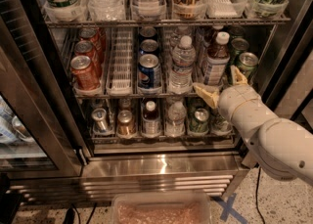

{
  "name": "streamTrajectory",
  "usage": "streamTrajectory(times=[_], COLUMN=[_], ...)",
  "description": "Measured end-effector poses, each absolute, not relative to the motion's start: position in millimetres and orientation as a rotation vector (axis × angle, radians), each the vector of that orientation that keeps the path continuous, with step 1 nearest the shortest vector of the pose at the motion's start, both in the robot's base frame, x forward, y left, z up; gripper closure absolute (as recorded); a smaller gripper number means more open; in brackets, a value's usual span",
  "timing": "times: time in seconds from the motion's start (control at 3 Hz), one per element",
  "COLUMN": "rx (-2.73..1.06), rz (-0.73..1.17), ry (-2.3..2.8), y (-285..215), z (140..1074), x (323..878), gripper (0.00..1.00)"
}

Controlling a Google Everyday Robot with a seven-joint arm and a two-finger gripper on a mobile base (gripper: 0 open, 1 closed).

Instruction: Pick blue plastic bottle from middle shelf of fridge

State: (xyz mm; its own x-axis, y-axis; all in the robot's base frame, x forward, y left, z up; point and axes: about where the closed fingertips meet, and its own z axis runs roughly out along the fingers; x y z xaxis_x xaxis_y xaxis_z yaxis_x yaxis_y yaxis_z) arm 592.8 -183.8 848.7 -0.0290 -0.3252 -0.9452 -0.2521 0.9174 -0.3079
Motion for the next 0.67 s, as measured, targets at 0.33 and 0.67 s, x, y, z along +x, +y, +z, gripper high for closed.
streamTrajectory(times=[0.33, 0.67], rx=[-0.443, -0.418], rz=[-0.076, -0.095], ry=[1.613, 1.613], y=[-187.1, -188.7], z=[847.6, 843.3], x=[596.5, 610.4], gripper=[0.25, 0.34])
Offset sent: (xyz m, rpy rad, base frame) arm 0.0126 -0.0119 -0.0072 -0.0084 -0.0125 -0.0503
